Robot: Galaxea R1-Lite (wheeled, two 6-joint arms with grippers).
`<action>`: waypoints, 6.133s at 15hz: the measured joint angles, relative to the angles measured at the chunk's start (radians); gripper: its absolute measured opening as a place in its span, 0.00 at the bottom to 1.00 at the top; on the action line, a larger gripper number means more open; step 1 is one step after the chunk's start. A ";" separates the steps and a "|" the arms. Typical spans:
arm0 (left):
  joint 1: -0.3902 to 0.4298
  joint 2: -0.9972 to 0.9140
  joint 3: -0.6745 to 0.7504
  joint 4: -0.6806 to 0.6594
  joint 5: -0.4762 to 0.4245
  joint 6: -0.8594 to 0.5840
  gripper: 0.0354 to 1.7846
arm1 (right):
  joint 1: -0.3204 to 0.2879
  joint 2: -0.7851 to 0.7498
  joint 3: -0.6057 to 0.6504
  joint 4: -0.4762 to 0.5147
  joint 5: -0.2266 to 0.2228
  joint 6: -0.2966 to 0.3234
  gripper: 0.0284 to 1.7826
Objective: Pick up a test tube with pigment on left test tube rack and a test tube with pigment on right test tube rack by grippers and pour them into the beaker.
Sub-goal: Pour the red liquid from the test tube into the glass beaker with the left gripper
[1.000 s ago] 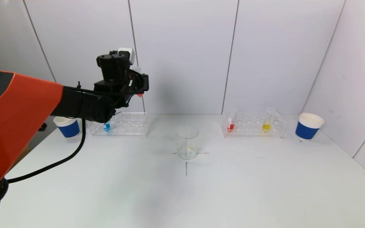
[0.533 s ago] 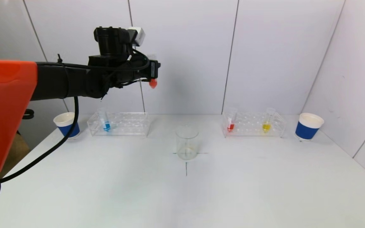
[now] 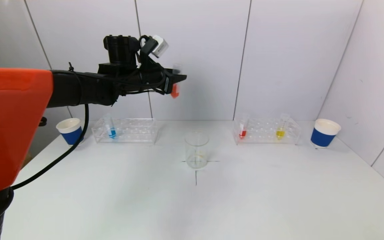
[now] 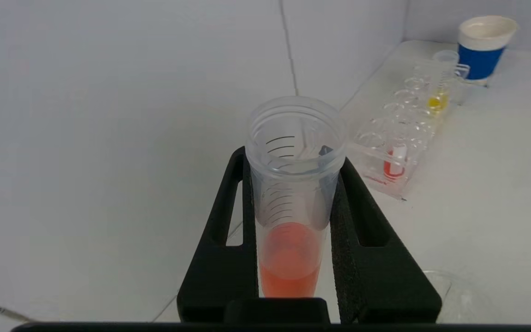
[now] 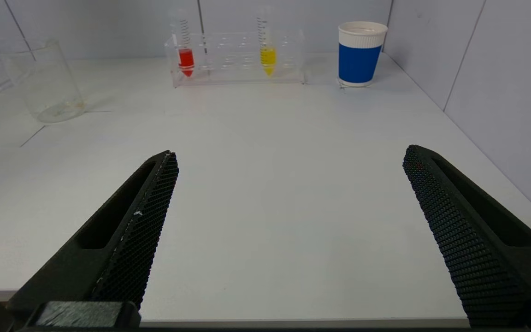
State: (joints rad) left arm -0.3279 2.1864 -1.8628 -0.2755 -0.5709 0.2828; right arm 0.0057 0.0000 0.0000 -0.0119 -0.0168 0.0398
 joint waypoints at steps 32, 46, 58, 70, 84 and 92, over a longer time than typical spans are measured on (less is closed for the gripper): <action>0.028 0.288 -0.102 -0.122 -0.467 1.180 0.24 | 0.000 0.000 0.000 0.000 0.000 0.000 1.00; 0.024 0.313 -0.080 -0.148 -0.395 1.392 0.24 | 0.000 0.000 0.000 0.000 0.000 0.000 1.00; 0.016 0.257 0.001 -0.148 -0.381 1.441 0.24 | 0.000 0.000 0.000 0.000 0.000 0.000 1.00; 0.008 0.227 0.014 -0.147 -0.349 1.572 0.24 | 0.000 0.000 0.000 0.000 0.000 0.000 1.00; -0.006 0.216 0.013 -0.179 -0.329 1.631 0.24 | 0.000 0.000 0.000 0.000 0.000 0.000 1.00; -0.006 0.214 0.013 -0.179 -0.331 1.629 0.24 | 0.000 0.000 0.000 0.000 0.000 0.000 1.00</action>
State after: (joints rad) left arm -0.3343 2.4004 -1.8498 -0.4545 -0.9023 1.9121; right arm 0.0057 0.0000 0.0000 -0.0119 -0.0164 0.0398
